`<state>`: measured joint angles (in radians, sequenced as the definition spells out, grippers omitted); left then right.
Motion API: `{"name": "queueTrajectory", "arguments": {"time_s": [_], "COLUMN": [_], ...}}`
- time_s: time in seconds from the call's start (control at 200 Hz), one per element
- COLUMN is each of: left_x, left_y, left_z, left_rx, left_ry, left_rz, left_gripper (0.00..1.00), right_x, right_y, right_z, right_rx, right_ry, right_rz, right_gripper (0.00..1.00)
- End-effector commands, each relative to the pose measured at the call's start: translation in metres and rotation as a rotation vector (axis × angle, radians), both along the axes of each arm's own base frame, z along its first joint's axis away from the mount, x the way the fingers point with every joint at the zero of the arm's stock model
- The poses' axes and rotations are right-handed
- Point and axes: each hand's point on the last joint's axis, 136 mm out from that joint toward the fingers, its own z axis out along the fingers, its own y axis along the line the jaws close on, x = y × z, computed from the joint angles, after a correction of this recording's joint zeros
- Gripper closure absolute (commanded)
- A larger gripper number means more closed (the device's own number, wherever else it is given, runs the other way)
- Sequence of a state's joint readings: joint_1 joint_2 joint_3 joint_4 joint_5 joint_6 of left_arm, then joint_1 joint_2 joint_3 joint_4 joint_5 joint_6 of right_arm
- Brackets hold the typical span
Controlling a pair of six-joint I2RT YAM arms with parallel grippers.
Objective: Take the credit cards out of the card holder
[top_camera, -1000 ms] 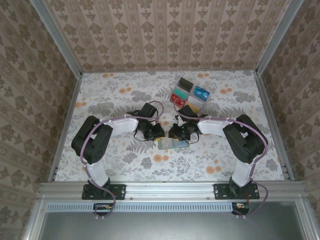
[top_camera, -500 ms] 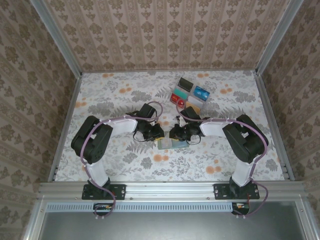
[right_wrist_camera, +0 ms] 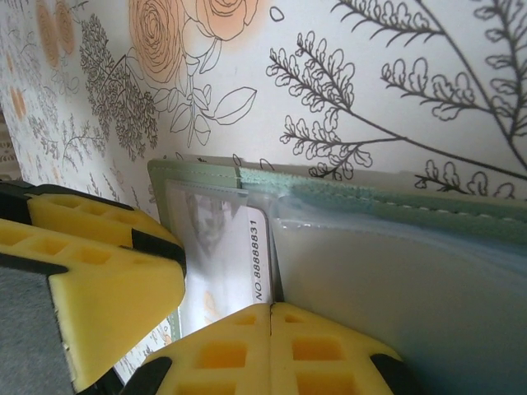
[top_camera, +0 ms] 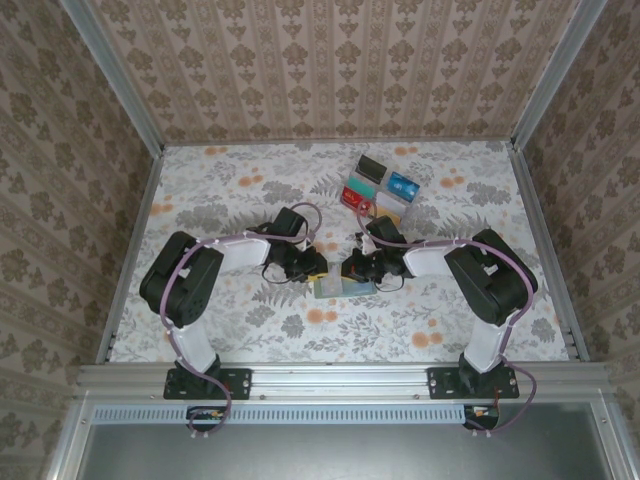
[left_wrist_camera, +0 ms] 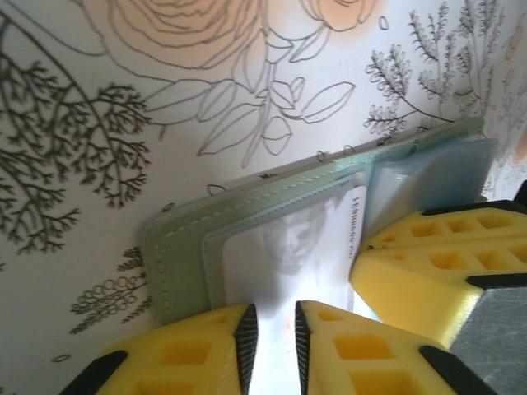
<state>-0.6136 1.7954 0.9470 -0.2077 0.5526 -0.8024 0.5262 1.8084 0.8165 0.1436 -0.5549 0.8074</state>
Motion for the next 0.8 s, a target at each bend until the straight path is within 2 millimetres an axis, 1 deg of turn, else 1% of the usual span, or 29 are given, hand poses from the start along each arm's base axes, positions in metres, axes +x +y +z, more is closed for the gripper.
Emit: {"name": "queueTrajectory", "arguments": {"time_s": [0.0, 0.11, 0.23, 0.385, 0.475, 0.615, 0.665, 0.72, 0.795], "left_x": [-0.015, -0.009, -0.006, -0.006, -0.003, 0.000, 0.000, -0.001, -0.004], "left_y": [0.011, 0.010, 0.011, 0.012, 0.011, 0.010, 0.012, 0.015, 0.014], "left_z": [-0.019, -0.007, -0.001, 0.002, 0.011, 0.024, 0.023, 0.017, 0.009], "left_rx": [0.069, 0.046, 0.033, 0.012, -0.005, -0.015, -0.001, 0.018, 0.024], "left_ry": [0.033, 0.006, -0.009, -0.012, -0.034, -0.066, -0.066, -0.055, -0.038], "left_rz": [-0.045, -0.055, -0.052, -0.051, -0.051, -0.051, -0.049, -0.040, -0.041], "left_gripper": [0.72, 0.71, 0.71, 0.73, 0.73, 0.73, 0.74, 0.76, 0.77], "right_x": [-0.006, -0.006, -0.007, -0.009, -0.008, -0.008, -0.008, -0.009, -0.008], "right_y": [0.009, 0.004, 0.000, -0.001, 0.001, 0.001, 0.001, 0.001, 0.002], "right_z": [0.011, 0.017, 0.019, 0.017, 0.017, 0.011, 0.009, 0.006, 0.005], "right_rx": [0.033, 0.027, 0.010, 0.010, 0.022, 0.018, 0.016, 0.013, 0.018], "right_ry": [-0.050, -0.073, -0.081, -0.075, -0.072, -0.053, -0.049, -0.042, -0.036], "right_rz": [0.041, 0.036, 0.040, 0.043, 0.045, 0.041, 0.039, 0.036, 0.036], "right_gripper": [1.00, 1.00, 1.00, 1.00, 1.00, 1.00, 1.00, 1.00, 1.00]}}
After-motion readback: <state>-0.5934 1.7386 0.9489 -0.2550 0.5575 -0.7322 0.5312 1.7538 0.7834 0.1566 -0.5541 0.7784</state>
